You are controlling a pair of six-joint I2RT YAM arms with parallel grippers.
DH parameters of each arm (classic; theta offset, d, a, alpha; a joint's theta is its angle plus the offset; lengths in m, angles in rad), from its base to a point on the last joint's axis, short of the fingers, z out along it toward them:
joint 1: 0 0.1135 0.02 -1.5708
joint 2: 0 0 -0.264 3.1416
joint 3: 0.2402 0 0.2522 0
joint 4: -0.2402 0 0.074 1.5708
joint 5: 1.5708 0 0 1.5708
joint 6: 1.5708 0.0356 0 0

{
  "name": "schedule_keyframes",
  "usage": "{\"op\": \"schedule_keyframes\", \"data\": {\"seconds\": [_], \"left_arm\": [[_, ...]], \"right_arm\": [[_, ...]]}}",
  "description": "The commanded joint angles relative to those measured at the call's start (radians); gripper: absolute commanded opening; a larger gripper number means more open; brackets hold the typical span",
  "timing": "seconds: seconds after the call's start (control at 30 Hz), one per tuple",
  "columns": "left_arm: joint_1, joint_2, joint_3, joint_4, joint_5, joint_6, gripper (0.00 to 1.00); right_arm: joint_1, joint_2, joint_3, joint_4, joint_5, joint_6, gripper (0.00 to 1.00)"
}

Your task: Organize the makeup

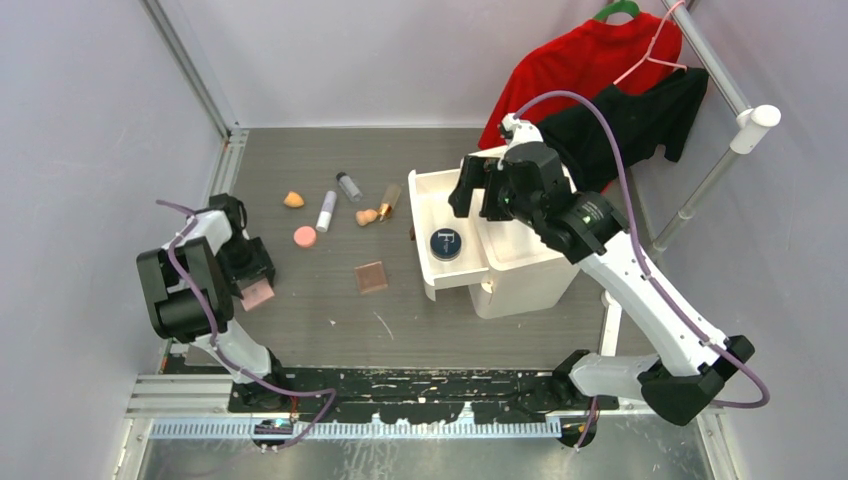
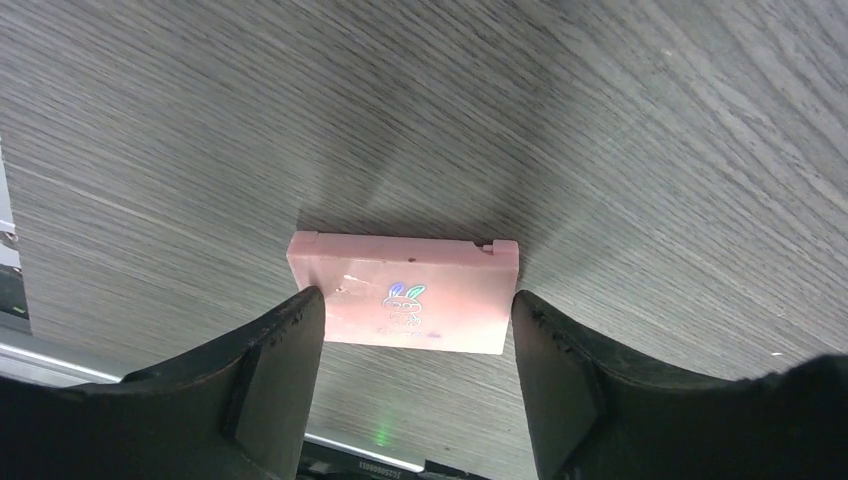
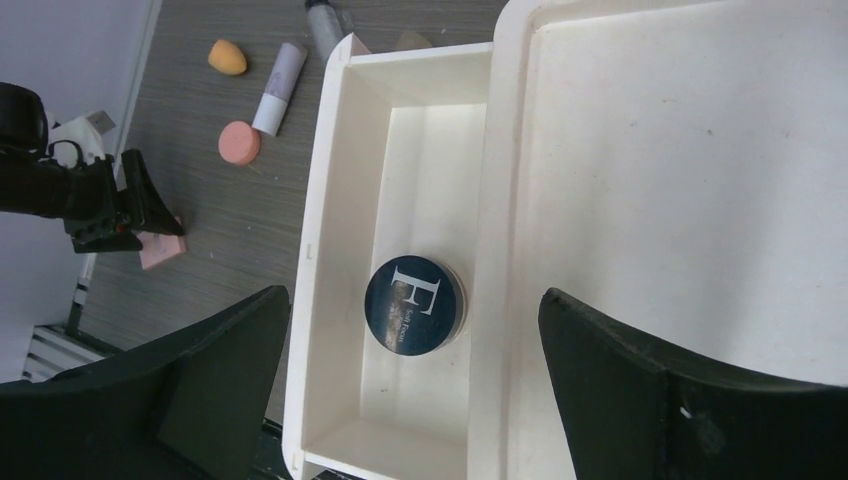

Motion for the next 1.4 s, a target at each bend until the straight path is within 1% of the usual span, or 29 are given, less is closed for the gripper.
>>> {"op": "schedule_keyframes", "data": {"seconds": [0.0, 0.1, 0.17, 0.27, 0.37, 0.5, 0.67, 0.77, 0.93, 0.97, 1.0, 1.07, 1.13, 1.17, 1.27, 1.37], "left_arm": [[0.005, 0.041, 0.006, 0.047, 0.054, 0.010, 0.68], [0.005, 0.049, 0.009, 0.047, 0.066, -0.004, 0.68], [0.006, 0.035, -0.003, 0.063, 0.057, -0.003, 0.73], [0.005, 0.053, 0.006, 0.064, 0.081, -0.001, 0.73], [0.005, 0.064, 0.008, 0.071, 0.135, -0.007, 0.67], [0.005, 0.035, 0.011, 0.076, 0.172, -0.010, 0.60], [0.001, -0.062, 0.003, 0.087, 0.330, -0.034, 0.57], [-0.035, -0.134, 0.017, 0.066, 0.344, -0.040, 0.56], [-0.147, -0.235, 0.076, -0.005, 0.297, -0.049, 0.55], [-0.169, -0.252, 0.088, -0.033, 0.271, -0.049, 0.56], [-0.184, -0.264, 0.098, -0.056, 0.242, -0.048, 0.60], [-0.193, -0.287, 0.093, -0.083, 0.174, -0.056, 0.78], [-0.192, -0.296, 0.074, -0.097, 0.066, -0.069, 0.93], [-0.190, -0.294, 0.059, -0.093, 0.016, -0.070, 0.98], [-0.175, -0.224, 0.054, -0.128, -0.041, -0.068, 0.99], [-0.153, -0.149, 0.047, -0.118, -0.049, -0.084, 0.99]], "right_arm": [[0.004, -0.045, 0.045, 0.021, 0.030, -0.004, 1.00], [0.004, -0.053, 0.037, 0.022, 0.034, 0.000, 1.00], [0.004, -0.059, 0.035, 0.018, 0.032, 0.006, 1.00], [0.003, -0.067, 0.032, 0.018, 0.031, 0.010, 1.00], [0.004, -0.073, 0.041, 0.002, 0.041, 0.007, 1.00], [0.004, -0.084, 0.048, -0.005, 0.062, -0.003, 1.00], [0.002, -0.072, 0.054, -0.018, 0.103, -0.013, 1.00], [0.002, -0.071, 0.054, -0.025, 0.119, -0.013, 1.00], [0.002, -0.077, 0.056, -0.031, 0.137, -0.011, 1.00], [0.003, -0.075, 0.057, -0.035, 0.164, -0.011, 1.00], [0.002, -0.074, 0.059, -0.041, 0.175, -0.010, 1.00], [0.002, -0.073, 0.057, -0.046, 0.177, -0.003, 1.00], [0.003, -0.071, 0.054, -0.045, 0.172, 0.009, 1.00], [0.003, -0.070, 0.053, -0.043, 0.167, 0.014, 1.00], [0.002, -0.070, 0.046, -0.040, 0.155, 0.025, 1.00], [0.001, -0.068, 0.040, -0.034, 0.155, 0.033, 1.00]]}}
